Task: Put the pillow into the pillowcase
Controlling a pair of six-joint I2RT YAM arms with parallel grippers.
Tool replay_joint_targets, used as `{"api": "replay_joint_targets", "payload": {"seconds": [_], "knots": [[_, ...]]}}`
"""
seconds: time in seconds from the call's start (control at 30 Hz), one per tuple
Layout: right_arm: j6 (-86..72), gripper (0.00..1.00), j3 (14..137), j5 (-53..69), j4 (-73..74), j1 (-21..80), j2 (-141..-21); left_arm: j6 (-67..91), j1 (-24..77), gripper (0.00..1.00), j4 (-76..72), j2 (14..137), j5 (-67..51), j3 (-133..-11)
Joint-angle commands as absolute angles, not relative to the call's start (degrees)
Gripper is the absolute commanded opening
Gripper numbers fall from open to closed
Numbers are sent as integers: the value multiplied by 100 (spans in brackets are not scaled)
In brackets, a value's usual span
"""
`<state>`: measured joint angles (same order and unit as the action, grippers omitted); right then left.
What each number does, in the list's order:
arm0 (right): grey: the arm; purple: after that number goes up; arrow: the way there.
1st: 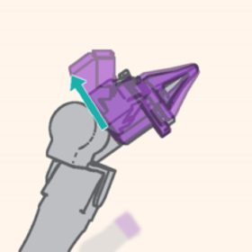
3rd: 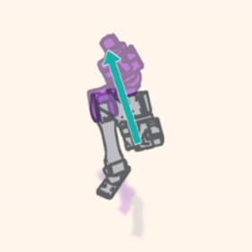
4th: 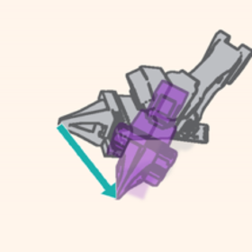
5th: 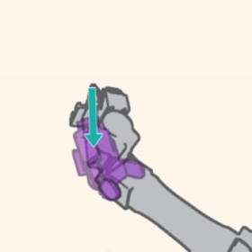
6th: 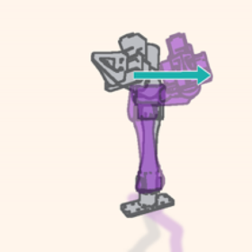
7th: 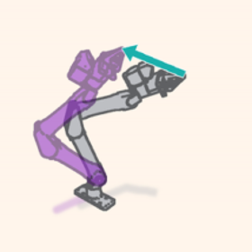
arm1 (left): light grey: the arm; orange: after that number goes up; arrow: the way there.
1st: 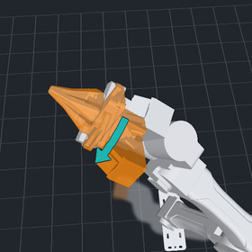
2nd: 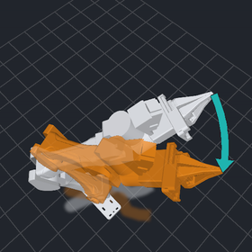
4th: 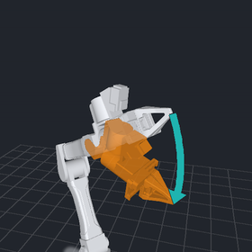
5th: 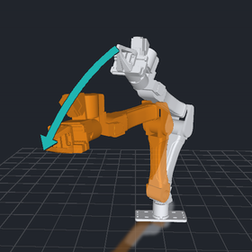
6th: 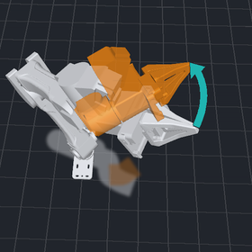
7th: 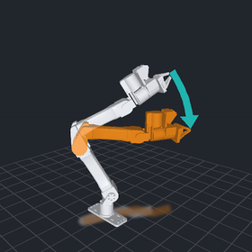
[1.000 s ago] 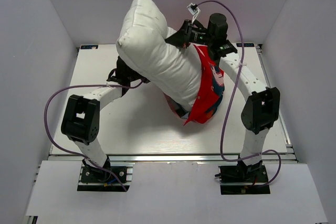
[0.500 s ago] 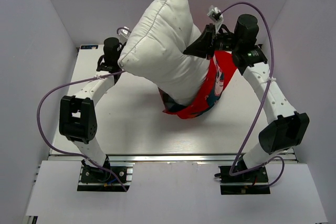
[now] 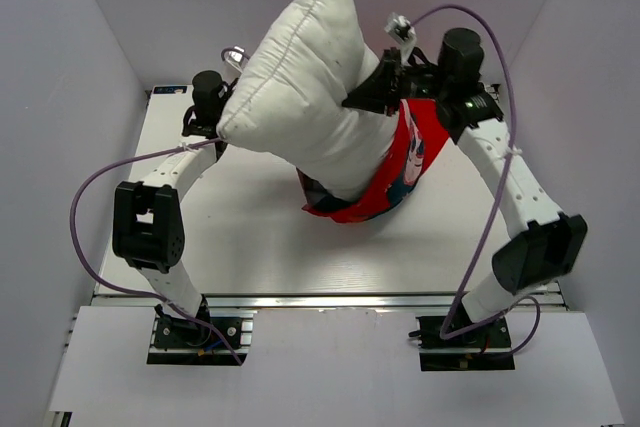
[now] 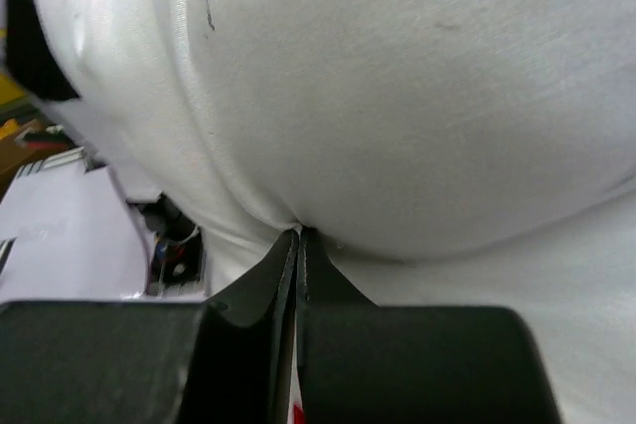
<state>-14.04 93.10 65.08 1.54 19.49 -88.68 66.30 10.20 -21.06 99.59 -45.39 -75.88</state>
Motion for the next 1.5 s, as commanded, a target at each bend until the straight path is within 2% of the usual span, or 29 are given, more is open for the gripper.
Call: {"api": "replay_joint_targets", "payload": {"seconds": [0.0, 0.13, 0.33, 0.4, 0.43, 0.5, 0.53, 0.6, 0.77, 0.87, 0.93, 1.0, 1.03, 1.07, 1.13, 1.47], "knots": [[-1380, 0, 10009, 5784, 825, 2424, -9605, 7031, 1072, 0, -3058, 9712, -4544, -7533], [-1266, 0, 10336, 5477, 1142, 3040, -9809, 7040, 1151, 0, -3146, 9431, -4474, -6981], [-353, 0, 10038, 5424, 2053, 3094, -9537, 6935, 1143, 0, -3419, 8790, -4333, -6100], [-124, 9, 9521, 5300, 2135, 3059, -9151, 6865, 1143, 0, -3462, 8649, -4289, -5872], [77, 28, 9310, 5047, 2057, 3050, -8958, 6873, 1143, 0, -3489, 8605, -4254, -5793], [237, 50, 8791, 4844, 1882, 2954, -8413, 6856, 1143, 0, -3559, 8561, -4219, -5695], [359, 57, 8702, 4799, 1803, 2823, -8124, 6847, 1143, 0, -3560, 8561, -4245, -5687], [395, 65, 8666, 4773, 1801, 2699, -7929, 6829, 1143, 0, -3577, 8595, -4263, -5704], [108, 70, 8710, 3887, 1978, 2374, -7480, 6820, 1143, 0, -3568, 8701, -4289, -5809], [-280, 89, 8403, 2894, 1890, 2057, -7243, 6820, 1143, 0, -3586, 8771, -4333, -5915], [-421, 89, 7947, 2226, 1925, 1890, -7093, 6812, 1143, 0, -3586, 8824, -4368, -6003], [-466, 89, 7639, 2127, 2100, 1733, -7058, 6812, 1134, 0, -3612, 8859, -4429, -6064], [-544, 86, 7411, 2092, 2161, 1679, -7084, 6812, 1134, 0, -3621, 8894, -4447, -6117], [-806, 77, 7322, 1996, 2223, 1627, -7110, 6812, 1134, 0, -3630, 8903, -4465, -6143], [-984, 74, 7068, 1741, 2189, 1538, -7093, 6812, 1134, 0, -3630, 8921, -4491, -6196], [-1441, 67, 7049, 1319, 1960, 1599, -7435, 6847, 1134, 0, -3700, 8965, -4526, -6232]]}}
